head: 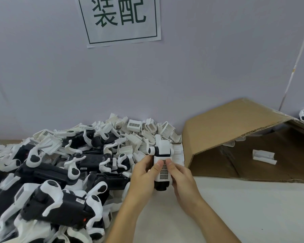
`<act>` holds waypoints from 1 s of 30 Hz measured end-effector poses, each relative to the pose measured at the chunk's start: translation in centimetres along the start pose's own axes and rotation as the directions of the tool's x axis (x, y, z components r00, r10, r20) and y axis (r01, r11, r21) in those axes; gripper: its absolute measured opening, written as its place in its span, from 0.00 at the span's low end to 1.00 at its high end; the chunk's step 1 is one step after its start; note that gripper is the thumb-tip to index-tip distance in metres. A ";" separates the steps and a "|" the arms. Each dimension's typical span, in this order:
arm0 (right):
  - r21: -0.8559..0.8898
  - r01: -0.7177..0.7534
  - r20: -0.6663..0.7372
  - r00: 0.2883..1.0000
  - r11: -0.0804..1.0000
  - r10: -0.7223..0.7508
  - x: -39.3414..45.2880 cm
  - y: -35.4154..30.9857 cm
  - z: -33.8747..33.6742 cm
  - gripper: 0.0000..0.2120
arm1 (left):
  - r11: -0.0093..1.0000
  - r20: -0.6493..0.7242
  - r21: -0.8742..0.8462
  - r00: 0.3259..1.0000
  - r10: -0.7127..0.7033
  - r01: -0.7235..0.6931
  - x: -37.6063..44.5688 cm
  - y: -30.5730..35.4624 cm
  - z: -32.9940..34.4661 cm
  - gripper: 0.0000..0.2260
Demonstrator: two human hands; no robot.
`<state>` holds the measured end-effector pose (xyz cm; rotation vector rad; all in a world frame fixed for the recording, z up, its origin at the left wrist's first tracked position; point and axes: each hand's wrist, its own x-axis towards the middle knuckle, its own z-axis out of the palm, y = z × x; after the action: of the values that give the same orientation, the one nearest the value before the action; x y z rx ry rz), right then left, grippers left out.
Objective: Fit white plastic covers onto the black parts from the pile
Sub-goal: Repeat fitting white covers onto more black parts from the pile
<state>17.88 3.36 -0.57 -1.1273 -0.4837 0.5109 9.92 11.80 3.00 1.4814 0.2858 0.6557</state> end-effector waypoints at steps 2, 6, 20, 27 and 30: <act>0.029 0.005 0.035 0.999 1.000 -0.006 -0.1 -0.2 0.1 0.19 | 1.000 0.012 0.004 1.000 0.004 -0.004 0.1 0.0 0.0 0.08; 0.050 0.050 0.031 0.998 0.998 -0.051 -0.2 -0.7 0.3 0.16 | 0.999 0.034 -0.047 0.999 0.006 -0.005 0.0 0.2 0.2 0.09; -0.143 0.172 -0.056 0.982 0.975 -0.182 -0.3 -1.1 0.8 0.18 | 0.995 -0.168 0.095 0.984 0.055 -0.040 0.1 -0.7 1.1 0.10; -0.172 0.166 0.029 0.986 0.971 -0.163 -0.6 -1.0 0.5 0.14 | 0.979 -0.159 -0.191 0.982 -0.101 0.070 0.4 -0.5 1.0 0.14; -0.212 0.144 0.035 0.990 0.966 -0.140 -0.4 -0.7 0.3 0.11 | 0.990 -0.120 -0.125 0.990 -0.074 0.059 0.4 -0.6 0.7 0.09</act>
<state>17.51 3.07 0.18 -1.2840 -0.6439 0.3502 10.76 11.49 2.52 1.3123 0.3833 0.7009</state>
